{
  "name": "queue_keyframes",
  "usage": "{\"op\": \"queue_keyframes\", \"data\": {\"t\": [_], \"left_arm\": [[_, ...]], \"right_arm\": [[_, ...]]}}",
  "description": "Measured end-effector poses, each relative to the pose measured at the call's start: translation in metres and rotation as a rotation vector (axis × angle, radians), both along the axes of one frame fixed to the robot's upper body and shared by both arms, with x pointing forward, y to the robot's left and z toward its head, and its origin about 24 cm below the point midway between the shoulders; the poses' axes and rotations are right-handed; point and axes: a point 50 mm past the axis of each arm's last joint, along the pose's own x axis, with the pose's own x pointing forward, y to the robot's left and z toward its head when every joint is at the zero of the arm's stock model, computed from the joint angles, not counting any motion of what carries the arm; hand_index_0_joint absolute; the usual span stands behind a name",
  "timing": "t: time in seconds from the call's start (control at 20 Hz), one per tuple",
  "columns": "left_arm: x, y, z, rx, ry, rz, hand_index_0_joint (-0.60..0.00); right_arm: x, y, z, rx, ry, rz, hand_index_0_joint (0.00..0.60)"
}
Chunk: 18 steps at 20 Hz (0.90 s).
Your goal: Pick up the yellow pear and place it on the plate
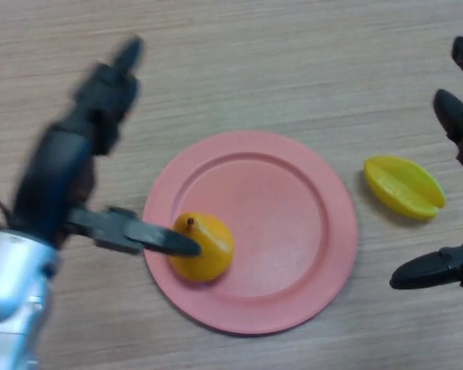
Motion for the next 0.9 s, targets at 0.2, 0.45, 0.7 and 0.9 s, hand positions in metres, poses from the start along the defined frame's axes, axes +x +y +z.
{"op": "queue_keyframes", "data": {"t": [0.2,0.45,0.7,0.9], "left_arm": [[-0.004,0.022,0.017,-0.115,-0.033,0.014,0.000],[-0.001,0.025,0.018,-0.136,0.017,0.018,0.000],[-0.002,0.025,0.019,-0.127,0.011,0.021,0.000],[-0.002,0.025,0.019,-0.116,0.010,0.027,0.000]], "right_arm": [[0.006,-0.006,-0.002,-0.014,-0.024,-0.032,0.000],[0.010,-0.009,-0.005,-0.018,-0.044,-0.044,0.000],[0.011,-0.008,-0.007,-0.023,-0.034,-0.013,0.000],[0.010,-0.007,-0.007,-0.028,-0.036,0.003,0.000]]}}
